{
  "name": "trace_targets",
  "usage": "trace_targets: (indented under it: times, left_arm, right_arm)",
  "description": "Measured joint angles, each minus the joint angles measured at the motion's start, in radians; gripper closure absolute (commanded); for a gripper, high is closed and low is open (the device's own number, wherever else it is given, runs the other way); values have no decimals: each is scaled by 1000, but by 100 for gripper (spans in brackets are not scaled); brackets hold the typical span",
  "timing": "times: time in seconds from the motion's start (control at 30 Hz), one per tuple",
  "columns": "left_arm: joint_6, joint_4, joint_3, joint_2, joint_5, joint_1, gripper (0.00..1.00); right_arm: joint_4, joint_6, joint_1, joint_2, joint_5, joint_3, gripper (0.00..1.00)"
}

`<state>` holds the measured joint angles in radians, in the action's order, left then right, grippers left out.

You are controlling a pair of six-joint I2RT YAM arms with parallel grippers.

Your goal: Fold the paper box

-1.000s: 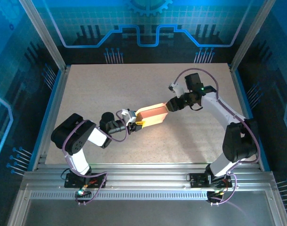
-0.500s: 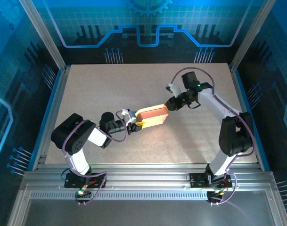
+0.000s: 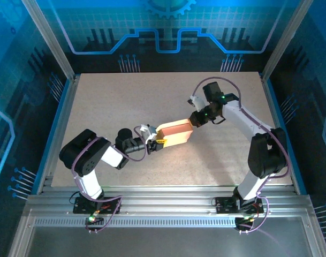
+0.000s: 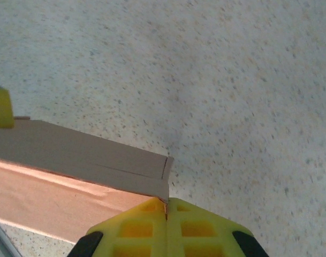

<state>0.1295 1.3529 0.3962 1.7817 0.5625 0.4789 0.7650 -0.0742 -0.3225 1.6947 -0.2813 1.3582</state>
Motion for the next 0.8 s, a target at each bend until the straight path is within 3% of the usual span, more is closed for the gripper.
trace_targets:
  times: [0.17, 0.8]
  left_arm:
    - [11, 23, -30, 11, -23, 23, 72]
    - [113, 129, -18, 127, -35, 61, 72]
  right_arm:
    - [63, 95, -32, -5, 63, 7, 100]
    - [190, 403, -45, -6, 111, 54, 100]
